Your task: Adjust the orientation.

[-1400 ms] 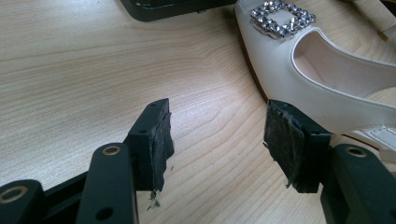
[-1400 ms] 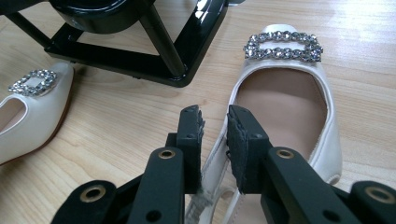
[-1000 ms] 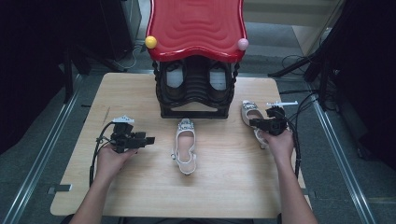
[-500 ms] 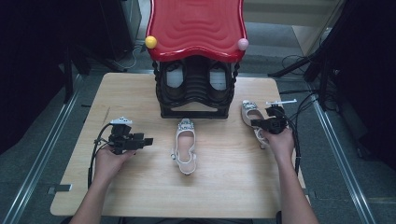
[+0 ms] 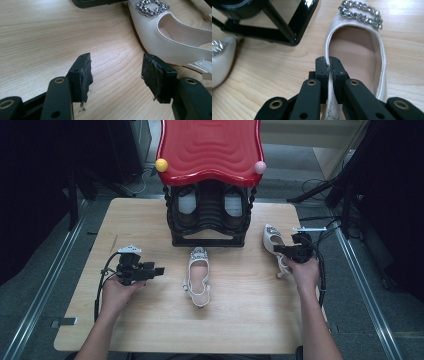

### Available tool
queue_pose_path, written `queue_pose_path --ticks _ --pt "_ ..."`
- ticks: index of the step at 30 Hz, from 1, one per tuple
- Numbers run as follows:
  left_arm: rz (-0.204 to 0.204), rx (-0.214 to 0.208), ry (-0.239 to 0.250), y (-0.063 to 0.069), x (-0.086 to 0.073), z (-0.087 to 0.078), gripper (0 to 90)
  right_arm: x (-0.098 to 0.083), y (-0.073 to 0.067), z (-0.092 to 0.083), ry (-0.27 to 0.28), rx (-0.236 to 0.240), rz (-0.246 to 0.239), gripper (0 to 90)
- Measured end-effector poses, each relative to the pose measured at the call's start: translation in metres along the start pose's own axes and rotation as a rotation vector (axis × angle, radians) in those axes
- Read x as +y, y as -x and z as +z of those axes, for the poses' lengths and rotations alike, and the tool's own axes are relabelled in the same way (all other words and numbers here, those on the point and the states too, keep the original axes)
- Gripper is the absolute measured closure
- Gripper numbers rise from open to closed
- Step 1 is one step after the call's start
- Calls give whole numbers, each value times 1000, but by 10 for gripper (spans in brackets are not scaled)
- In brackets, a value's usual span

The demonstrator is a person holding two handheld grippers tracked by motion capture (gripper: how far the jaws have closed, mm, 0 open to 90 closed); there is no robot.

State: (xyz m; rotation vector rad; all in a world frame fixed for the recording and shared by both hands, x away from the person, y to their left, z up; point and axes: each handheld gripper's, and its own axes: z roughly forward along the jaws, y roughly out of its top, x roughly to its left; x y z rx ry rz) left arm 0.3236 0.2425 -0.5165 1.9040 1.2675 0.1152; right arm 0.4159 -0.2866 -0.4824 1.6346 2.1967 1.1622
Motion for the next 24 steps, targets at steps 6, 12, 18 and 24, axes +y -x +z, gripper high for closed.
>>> queue_pose_path --ticks 6,12,18,24 --pt "9 -5 -2 2 2 1 410 0 7 -13 49 56 63 881" --pt "15 -15 -5 4 4 4 407 -1 0 -20 55 98 65 880" --pt "22 -25 18 6 5 8 408 -3 -11 -29 50 122 51 880" --pt "38 -35 -4 10 11 13 409 -6 -27 -34 38 145 15 880"
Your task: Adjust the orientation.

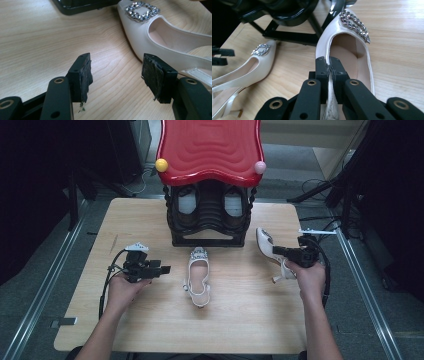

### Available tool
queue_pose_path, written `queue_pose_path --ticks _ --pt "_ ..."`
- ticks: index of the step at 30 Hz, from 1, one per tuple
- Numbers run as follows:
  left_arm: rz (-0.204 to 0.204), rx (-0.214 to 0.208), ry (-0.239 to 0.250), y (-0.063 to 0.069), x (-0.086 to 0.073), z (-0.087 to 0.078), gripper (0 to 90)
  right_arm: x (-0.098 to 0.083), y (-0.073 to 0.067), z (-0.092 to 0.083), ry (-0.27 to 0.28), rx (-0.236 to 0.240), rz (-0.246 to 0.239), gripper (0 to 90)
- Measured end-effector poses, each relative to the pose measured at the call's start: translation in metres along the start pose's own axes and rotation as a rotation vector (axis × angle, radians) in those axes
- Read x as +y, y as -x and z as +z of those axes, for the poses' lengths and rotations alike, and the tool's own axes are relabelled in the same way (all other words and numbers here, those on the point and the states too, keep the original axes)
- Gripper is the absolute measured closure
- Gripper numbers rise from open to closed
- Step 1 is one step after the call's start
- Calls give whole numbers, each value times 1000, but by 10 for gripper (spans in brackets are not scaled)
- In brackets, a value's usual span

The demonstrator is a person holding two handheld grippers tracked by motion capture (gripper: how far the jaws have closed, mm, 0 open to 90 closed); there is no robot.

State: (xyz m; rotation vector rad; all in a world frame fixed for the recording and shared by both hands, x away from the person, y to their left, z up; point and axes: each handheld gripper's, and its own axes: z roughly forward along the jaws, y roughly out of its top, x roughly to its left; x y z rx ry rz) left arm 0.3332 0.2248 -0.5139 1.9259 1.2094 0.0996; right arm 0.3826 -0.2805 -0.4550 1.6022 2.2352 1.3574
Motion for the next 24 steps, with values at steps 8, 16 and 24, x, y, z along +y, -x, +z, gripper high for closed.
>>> queue_pose_path --ticks 8,16,24 --pt "8 -18 -9 1 3 5 408 -5 -16 3 -30 34 -19 880" --pt "10 -17 -10 1 4 5 408 -6 -35 9 -60 65 -52 879" --pt "12 -19 -14 0 4 5 408 -10 -48 12 -89 105 -66 880"
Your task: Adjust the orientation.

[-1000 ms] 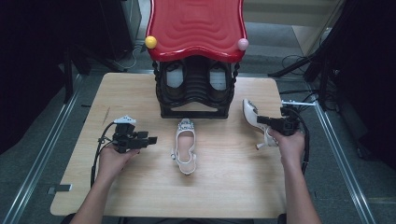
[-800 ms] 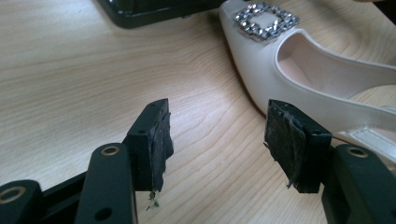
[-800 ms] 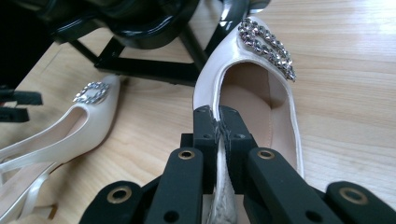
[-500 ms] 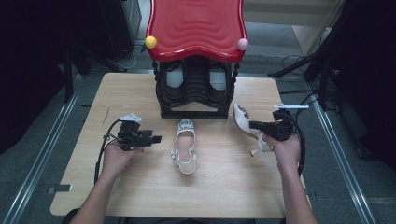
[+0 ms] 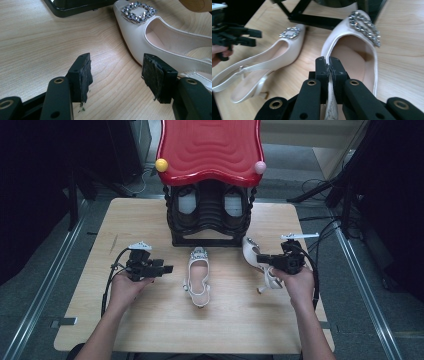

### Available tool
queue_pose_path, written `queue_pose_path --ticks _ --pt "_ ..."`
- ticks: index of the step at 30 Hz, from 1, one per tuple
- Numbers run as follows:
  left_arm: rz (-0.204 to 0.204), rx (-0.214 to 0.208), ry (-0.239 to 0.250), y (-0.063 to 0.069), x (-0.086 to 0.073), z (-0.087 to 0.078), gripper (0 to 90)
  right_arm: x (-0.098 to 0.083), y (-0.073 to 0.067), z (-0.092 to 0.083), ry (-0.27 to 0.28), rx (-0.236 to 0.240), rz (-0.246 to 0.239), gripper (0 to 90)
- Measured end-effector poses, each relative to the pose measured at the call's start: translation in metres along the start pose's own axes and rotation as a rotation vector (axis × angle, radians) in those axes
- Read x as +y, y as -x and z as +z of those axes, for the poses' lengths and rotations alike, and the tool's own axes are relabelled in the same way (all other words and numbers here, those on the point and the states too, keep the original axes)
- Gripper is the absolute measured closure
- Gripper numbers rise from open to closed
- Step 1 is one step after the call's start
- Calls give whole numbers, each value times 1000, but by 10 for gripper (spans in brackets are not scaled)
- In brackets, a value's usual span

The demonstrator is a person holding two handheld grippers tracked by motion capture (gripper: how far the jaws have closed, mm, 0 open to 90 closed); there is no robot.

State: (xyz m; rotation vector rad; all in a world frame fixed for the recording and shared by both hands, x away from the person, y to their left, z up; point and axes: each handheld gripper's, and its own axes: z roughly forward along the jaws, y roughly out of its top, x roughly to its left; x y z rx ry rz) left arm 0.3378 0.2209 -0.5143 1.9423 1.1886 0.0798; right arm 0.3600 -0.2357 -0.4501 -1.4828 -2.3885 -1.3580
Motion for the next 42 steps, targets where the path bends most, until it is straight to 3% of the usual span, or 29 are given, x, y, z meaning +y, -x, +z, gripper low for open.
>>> queue_pose_path --ticks 6,14,19,28,42 --pt "3 2 1 0 0 0 408 -1 -13 13 -28 44 -30 880" --pt "1 -3 20 4 0 -1 409 -5 -24 41 -67 21 -66 880" --pt "6 4 17 5 -2 -1 409 -5 -28 48 -63 26 -71 880" --pt "13 9 -2 7 -6 -2 408 -7 -41 71 -119 81 -80 878" --pt "19 0 -5 14 -10 -2 408 -9 -55 98 -176 99 -127 869"
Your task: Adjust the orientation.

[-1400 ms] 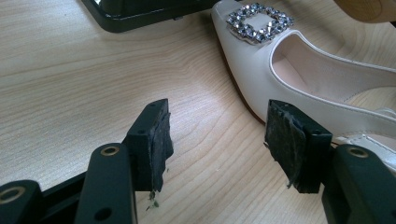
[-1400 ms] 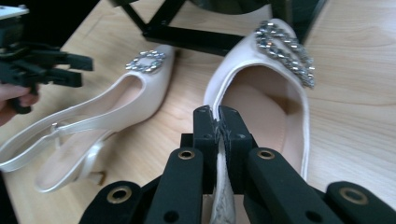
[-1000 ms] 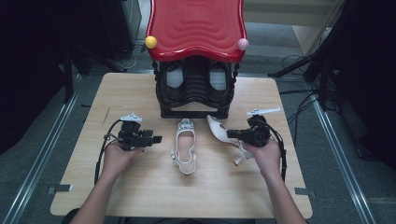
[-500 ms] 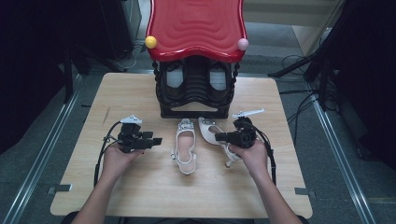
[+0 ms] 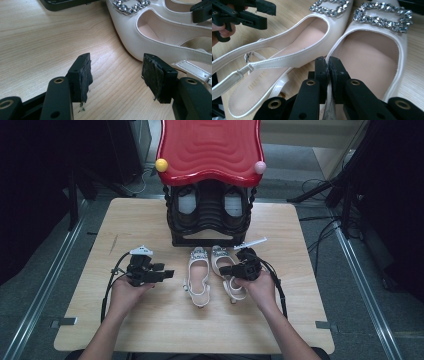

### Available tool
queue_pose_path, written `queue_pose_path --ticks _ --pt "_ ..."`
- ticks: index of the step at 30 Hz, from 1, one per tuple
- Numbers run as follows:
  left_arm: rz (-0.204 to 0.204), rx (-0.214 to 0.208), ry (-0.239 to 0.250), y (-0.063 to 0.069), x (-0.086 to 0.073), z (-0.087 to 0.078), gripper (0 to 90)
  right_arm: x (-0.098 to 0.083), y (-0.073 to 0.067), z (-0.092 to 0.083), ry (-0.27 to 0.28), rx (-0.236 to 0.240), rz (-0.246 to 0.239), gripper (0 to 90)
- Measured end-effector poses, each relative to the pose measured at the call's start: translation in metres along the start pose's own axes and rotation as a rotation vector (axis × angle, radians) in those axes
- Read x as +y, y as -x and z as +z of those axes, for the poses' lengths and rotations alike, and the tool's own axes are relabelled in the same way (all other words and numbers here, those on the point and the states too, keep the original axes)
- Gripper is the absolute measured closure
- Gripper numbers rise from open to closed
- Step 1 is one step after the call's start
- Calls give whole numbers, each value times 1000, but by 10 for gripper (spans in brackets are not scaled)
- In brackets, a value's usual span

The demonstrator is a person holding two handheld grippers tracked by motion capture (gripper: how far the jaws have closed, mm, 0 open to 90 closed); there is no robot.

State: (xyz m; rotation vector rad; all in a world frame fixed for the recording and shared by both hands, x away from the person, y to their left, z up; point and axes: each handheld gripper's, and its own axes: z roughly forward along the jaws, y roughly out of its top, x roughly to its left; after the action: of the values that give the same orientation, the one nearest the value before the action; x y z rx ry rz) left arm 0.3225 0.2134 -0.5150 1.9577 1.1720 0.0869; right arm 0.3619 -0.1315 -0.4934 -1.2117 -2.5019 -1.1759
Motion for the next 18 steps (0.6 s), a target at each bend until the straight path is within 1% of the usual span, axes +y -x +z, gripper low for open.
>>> queue_pose_path --ticks 2,3,5,9,15,18 --pt "-11 -29 8 1 0 0 408 1 -1 3 1 21 6 868" --pt "-11 -33 11 2 0 -1 408 2 -2 5 3 25 4 868" --pt "-3 -35 17 5 0 -1 408 3 -4 6 7 20 0 869" --pt "6 -37 3 8 -2 2 408 5 -5 9 13 29 0 871" --pt "15 -40 -5 13 -2 7 408 6 -7 12 20 29 -6 870" --pt "21 -41 -12 16 -2 9 409 7 -7 14 29 40 0 836"
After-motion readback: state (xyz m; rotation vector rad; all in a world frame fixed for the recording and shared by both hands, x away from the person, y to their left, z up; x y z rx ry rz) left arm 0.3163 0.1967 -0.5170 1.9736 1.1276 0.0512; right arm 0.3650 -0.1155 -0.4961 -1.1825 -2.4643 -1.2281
